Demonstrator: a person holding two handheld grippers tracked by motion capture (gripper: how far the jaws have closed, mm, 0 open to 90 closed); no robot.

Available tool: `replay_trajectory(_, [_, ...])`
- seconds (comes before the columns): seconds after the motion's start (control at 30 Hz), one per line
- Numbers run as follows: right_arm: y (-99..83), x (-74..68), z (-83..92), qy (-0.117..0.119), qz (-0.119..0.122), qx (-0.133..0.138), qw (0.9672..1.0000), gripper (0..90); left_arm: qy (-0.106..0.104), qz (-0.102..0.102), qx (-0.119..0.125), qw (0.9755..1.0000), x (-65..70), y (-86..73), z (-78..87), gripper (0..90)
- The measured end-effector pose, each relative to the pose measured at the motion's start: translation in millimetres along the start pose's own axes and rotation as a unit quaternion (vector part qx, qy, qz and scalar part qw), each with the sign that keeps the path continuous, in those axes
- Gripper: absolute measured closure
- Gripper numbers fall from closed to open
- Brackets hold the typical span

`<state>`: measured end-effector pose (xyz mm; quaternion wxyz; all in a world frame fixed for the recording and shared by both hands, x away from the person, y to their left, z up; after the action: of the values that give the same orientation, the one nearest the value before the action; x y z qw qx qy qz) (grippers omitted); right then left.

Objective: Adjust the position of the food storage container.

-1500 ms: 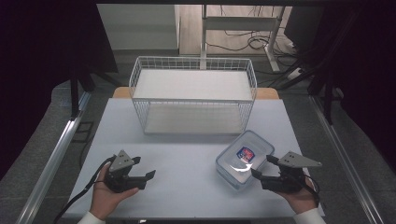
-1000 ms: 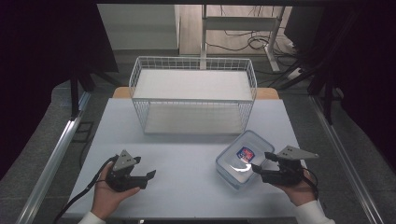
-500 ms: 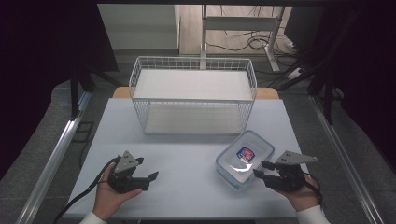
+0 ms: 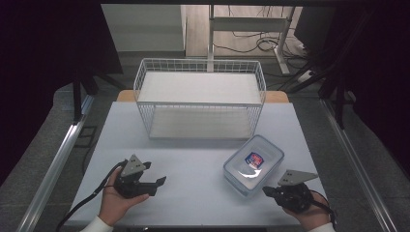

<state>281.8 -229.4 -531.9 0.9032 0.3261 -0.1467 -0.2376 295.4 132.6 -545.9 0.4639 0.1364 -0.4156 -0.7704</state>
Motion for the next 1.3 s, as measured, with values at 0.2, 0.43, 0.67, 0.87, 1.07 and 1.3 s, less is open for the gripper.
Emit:
replay_trajectory(0.2, [-8.2,-5.3,-20.3,0.0,0.028,-0.055,0.9981,88.5,-0.003,-0.008,-0.006,0.9999,4.0,-0.8,-2.0,24.8])
replay_trajectory(0.43, [-12.6,-10.9,-44.6,0.015,0.056,-0.095,0.9938,88.6,0.005,-0.018,-0.012,0.9997,4.2,-4.9,-2.2,24.8])
replay_trajectory(0.67, [-2.7,-18.1,-51.7,0.005,0.072,-0.091,0.9932,88.7,0.009,-0.017,-0.012,0.9997,4.7,-7.6,2.1,24.7])
replay_trajectory(0.87, [13.8,-25.7,-67.1,-0.001,0.076,-0.083,0.9936,88.7,0.01,-0.015,-0.014,0.9997,5.0,-9.2,1.9,24.7])
replay_trajectory(1.07, [36.4,-34.3,-86.5,-0.006,0.065,-0.066,0.9956,88.7,0.009,-0.013,-0.018,0.9997,4.7,-10.2,-0.1,24.7])
replay_trajectory(1.3, [50.1,-41.6,-101.4,-0.002,0.065,-0.059,0.9961,88.6,0.009,-0.014,-0.019,0.9997,4.5,-10.4,-0.9,24.7])
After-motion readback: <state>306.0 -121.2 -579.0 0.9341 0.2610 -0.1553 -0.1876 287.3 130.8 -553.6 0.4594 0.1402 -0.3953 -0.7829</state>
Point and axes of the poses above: each handheld gripper's, and its own axes: z roughly backward along the jaws, y roughly out of its top, x roughly to its right, the point moved 10 cm from there along -z, roughly forward along the jaws, and after that the axes turned 9 degrees about z, right-handed, at the moved point
